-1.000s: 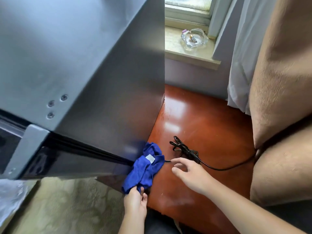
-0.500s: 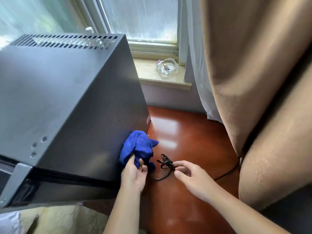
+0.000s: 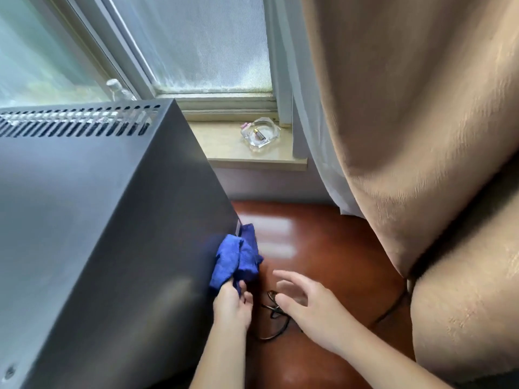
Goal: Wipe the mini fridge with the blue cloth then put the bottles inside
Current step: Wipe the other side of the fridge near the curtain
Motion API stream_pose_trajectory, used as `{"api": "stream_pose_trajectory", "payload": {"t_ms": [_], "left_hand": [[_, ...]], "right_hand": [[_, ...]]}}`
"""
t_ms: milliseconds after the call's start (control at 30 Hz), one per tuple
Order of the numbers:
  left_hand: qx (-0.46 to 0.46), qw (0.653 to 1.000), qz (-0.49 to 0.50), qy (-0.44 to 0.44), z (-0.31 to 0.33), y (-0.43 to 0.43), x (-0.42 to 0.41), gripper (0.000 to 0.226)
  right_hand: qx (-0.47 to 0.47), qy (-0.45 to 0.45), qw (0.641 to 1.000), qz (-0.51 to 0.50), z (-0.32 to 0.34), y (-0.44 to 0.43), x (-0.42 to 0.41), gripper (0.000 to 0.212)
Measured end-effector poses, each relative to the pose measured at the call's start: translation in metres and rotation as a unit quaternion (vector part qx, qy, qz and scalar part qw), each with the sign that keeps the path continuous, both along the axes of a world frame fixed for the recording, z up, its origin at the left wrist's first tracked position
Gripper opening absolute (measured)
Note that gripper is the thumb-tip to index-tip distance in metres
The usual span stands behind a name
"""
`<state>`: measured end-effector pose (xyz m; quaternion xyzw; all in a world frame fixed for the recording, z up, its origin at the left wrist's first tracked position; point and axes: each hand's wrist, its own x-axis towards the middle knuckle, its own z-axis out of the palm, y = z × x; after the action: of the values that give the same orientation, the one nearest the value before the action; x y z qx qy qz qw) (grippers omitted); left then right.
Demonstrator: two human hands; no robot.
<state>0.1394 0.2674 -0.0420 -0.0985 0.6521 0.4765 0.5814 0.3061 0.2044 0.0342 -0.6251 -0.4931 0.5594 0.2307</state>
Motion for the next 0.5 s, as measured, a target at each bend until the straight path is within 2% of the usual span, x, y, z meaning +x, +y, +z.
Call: {"api": "stream_pose_trajectory", "payload": {"t_ms": [100, 233, 500], "left_hand": [[-0.052, 0.998, -0.005, -0.022, -0.034, 0.005, 0.004, 0.019], [-0.076, 0.996, 0.005, -0.048, -0.061, 0.039, 0.011, 0.005], [-0.03, 0.995, 0.007, -0.095, -0.077, 0.139, 0.038, 0.035]], "right_hand": [[-0.046, -0.025, 0.999, -0.003, -0.015, -0.001, 0.01, 0.037], [-0.071, -0.053, 0.996, -0.006, -0.024, 0.019, 0.021, 0.032], [-0.115, -0.059, 0.992, -0.002, -0.043, 0.056, 0.031, 0.029]]}}
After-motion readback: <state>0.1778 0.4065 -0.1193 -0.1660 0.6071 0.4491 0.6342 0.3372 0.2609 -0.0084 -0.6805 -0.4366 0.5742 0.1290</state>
